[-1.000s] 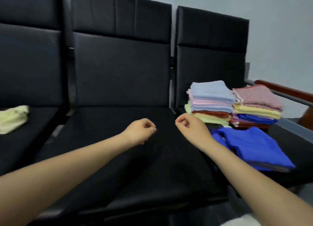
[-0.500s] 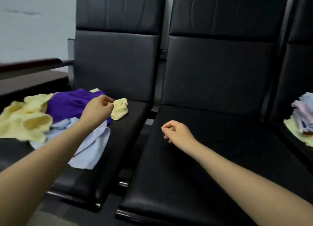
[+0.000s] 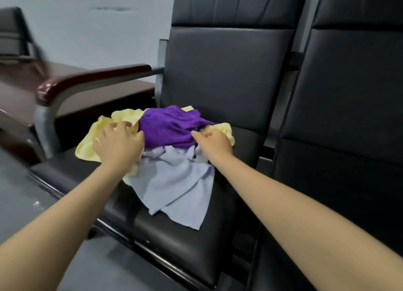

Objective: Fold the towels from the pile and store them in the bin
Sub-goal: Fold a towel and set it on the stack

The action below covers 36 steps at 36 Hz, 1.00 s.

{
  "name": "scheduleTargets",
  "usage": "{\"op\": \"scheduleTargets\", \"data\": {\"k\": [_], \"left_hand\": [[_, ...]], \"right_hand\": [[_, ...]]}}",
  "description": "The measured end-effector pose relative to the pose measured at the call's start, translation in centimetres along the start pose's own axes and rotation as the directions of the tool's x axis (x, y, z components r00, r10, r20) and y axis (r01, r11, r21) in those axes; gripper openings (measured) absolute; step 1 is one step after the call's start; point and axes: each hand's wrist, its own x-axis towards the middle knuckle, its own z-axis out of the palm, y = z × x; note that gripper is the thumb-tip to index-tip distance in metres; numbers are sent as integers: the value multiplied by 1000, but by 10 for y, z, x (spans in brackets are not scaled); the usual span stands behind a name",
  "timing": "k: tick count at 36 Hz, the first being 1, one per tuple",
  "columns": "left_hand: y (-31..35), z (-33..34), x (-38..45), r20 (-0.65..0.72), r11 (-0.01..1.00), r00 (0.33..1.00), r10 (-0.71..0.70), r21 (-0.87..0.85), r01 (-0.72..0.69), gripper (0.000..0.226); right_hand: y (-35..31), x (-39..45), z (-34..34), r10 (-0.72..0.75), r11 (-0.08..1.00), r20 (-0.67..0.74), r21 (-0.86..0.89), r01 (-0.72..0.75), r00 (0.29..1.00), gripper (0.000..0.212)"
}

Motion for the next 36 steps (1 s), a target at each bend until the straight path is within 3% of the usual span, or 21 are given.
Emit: {"op": "scheduleTargets", "data": {"k": [2, 4, 9, 13, 15, 18, 20, 25, 27, 31, 34, 36], "left_hand": [[-8, 6, 6, 127, 988, 985, -117, -81, 128, 57], [-16, 13, 7, 201, 984, 973, -114, -113, 139, 62], [-25, 15, 8, 168, 992, 986, -19, -117, 39, 62], [-24, 11, 10, 177, 972, 984, -11, -229, 52, 70], [-22, 10, 9, 169, 957, 986, -3, -285, 52, 56], [-15, 9, 7, 160, 948, 986, 52, -319, 2, 34], [-6, 5, 0, 167, 947, 978, 125, -314, -67, 27], [12, 4, -19, 176, 953, 950, 256, -210, -218, 32], [20, 4, -25, 153, 968, 961, 231, -134, -211, 34], [52, -2, -41, 157, 965, 973, 171, 173, -198, 32], [89, -4, -66, 178, 948, 949, 259, 139, -285, 37], [119, -5, -87, 230, 930, 906, 354, 13, -367, 36]], "right_hand": [[-13, 4, 25, -65, 997, 28, -34, 66, 998, 51], [-19, 7, 41, -88, 993, 18, -72, 89, 996, 60], [-18, 18, 58, -111, 985, 3, -131, 111, 994, 18], [-22, 18, 50, -155, 966, -25, -214, 146, 988, 17], [-27, 18, 41, -157, 981, -92, -128, 144, 983, 17], [-43, 19, 17, -57, 978, -182, 187, 91, 982, 19], [-58, 19, -7, 49, 899, -210, 435, 48, 976, 18], [-85, 12, -86, 241, 620, -250, 783, 49, 938, 20], [-89, 6, -117, 261, 552, -263, 830, 81, 929, 22], [-75, -15, -168, 236, 582, -297, 806, 110, 925, 19], [-55, -34, -200, 231, 632, -337, 766, 122, 913, 19], [-45, -49, -217, 224, 678, -359, 725, 119, 906, 19]]}}
